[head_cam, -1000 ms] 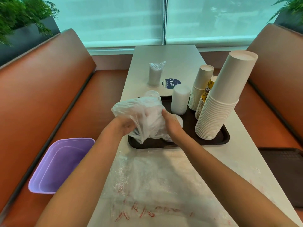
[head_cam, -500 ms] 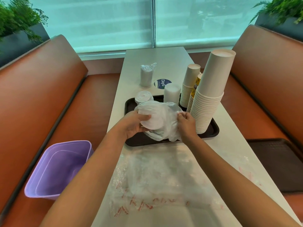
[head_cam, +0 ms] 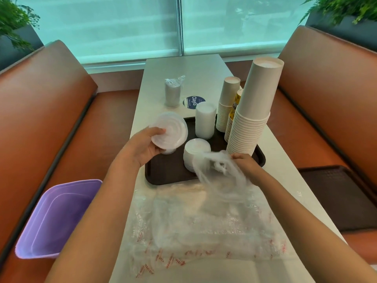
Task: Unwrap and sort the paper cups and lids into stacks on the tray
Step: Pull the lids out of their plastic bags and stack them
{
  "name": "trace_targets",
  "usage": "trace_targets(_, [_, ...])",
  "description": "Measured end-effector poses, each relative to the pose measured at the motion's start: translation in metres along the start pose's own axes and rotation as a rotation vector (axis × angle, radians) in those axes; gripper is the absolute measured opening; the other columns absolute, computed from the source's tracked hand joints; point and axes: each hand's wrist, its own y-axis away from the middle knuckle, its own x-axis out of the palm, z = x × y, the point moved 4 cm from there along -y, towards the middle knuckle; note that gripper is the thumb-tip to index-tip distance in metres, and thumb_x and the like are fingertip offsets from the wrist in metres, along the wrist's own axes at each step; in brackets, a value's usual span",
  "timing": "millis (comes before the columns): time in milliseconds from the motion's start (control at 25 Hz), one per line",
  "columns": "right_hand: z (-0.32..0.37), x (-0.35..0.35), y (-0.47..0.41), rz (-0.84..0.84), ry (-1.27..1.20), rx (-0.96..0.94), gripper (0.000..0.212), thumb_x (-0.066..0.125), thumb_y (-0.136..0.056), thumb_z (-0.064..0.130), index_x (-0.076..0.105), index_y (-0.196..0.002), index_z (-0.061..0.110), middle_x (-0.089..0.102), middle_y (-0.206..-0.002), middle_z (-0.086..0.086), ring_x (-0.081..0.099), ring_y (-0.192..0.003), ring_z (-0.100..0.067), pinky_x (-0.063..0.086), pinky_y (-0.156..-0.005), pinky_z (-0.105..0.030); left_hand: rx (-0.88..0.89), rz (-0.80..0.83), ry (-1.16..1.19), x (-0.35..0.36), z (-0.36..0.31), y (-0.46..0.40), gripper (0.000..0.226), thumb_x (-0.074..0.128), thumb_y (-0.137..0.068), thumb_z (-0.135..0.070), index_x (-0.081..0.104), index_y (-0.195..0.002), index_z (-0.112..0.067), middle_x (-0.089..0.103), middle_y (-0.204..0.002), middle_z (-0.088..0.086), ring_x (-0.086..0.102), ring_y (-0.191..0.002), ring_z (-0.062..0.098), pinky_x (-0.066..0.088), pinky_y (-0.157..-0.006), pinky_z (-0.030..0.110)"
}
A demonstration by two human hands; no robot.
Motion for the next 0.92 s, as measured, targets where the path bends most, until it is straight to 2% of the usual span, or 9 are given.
trace_targets(120, [0.001,0.002,-0.003,0.112,0.224,-0.06,0.024,0.054,-0.089,0.005,0.066,-0.074,0.02,0.062,-0.074,0.004,0.056,-0.071,-0.009,0.046,-0.068,-0.021,0.107,-0.15,-0.11,0.005,0.006,-0.024,0.032,0.055,-0.089,-0.001,0.054,-0.12,-0.009,0.061,-0.112,0.009,0.06,-0.102,0.024,0.054,-0.079,0.036])
trace_targets(200, [0.0,0.007,-0.009,0.155,0.294,-0.082,0.019,0.056,-0.089,0.008,0.068,-0.083,0.021,0.066,-0.084,0.003,0.059,-0.08,-0.01,0.048,-0.073,-0.022,0.242,-0.277,-0.481,0.013,0.011,-0.038,0.037,0.06,-0.087,-0.003,0.055,-0.124,-0.006,0.06,-0.119,0.012,0.057,-0.109,0.025,0.047,-0.089,0.032])
trace_targets(280, [-0.001,0.011,-0.014,0.165,0.328,-0.109,0.018,0.058,-0.087,0.008,0.067,-0.091,0.022,0.066,-0.095,0.001,0.06,-0.092,-0.014,0.048,-0.082,-0.025,0.443,-0.31,-0.829,0.029,0.012,-0.046,0.038,0.06,-0.087,-0.005,0.057,-0.125,-0.007,0.06,-0.121,0.011,0.055,-0.111,0.025,0.038,-0.09,0.02])
trace_targets(360, [-0.001,0.013,-0.02,0.147,0.369,-0.139,0.024,0.059,-0.086,0.008,0.064,-0.107,0.019,0.062,-0.108,0.001,0.057,-0.104,-0.016,0.045,-0.09,-0.026,0.661,-0.211,-1.034,0.05,0.016,-0.052,0.034,0.058,-0.086,-0.001,0.061,-0.119,-0.009,0.063,-0.117,0.009,0.056,-0.108,0.025,0.036,-0.088,0.017])
trace_targets(480, [-0.001,0.017,-0.027,0.119,0.397,-0.135,0.051,0.06,-0.087,0.011,0.046,-0.136,0.017,0.054,-0.109,0.001,0.053,-0.099,-0.014,0.042,-0.086,-0.025,0.814,-0.062,-1.303,0.068,0.032,-0.066,0.04,0.054,-0.084,0.006,0.063,-0.118,-0.012,0.061,-0.12,0.008,0.052,-0.113,0.026,0.038,-0.097,0.032])
trace_targets(600, [-0.005,0.021,-0.034,0.089,0.363,-0.116,0.06,0.059,-0.087,0.012,0.038,-0.143,0.021,0.058,-0.096,-0.005,0.057,-0.087,-0.017,0.047,-0.079,-0.028,0.794,0.088,-1.491,0.068,0.06,-0.075,0.045,0.047,-0.086,0.005,0.057,-0.126,-0.012,0.053,-0.131,0.01,0.043,-0.125,0.028,0.027,-0.107,0.036])
trace_targets(760, [-0.008,0.027,-0.038,0.108,0.355,-0.121,0.064,0.059,-0.088,0.011,0.034,-0.145,0.023,0.056,-0.094,-0.001,0.056,-0.087,-0.016,0.045,-0.081,-0.026,0.73,0.258,-1.634,0.055,0.091,-0.077,0.051,0.051,-0.084,-0.011,0.047,-0.135,-0.013,0.044,-0.139,0.009,0.036,-0.132,0.025,0.015,-0.115,0.037])
trace_targets(840, [-0.008,0.029,-0.04,0.122,0.358,-0.12,0.064,0.059,-0.088,0.01,0.034,-0.145,0.024,0.056,-0.1,-0.001,0.056,-0.091,-0.016,0.043,-0.081,-0.025,0.748,0.293,-1.649,0.052,0.097,-0.078,0.054,0.053,-0.081,-0.027,0.05,-0.133,-0.013,0.048,-0.135,0.01,0.04,-0.128,0.026,0.02,-0.114,0.039])
trace_targets(920, [-0.009,0.029,-0.042,0.119,0.364,-0.108,0.065,0.06,-0.088,0.01,0.034,-0.145,0.025,0.056,-0.101,-0.003,0.057,-0.091,-0.018,0.045,-0.081,-0.026,0.871,0.305,-1.661,0.052,0.1,-0.078,0.052,0.065,-0.076,-0.033,0.058,-0.123,-0.011,0.057,-0.122,0.013,0.053,-0.116,0.031,0.035,-0.106,0.044])
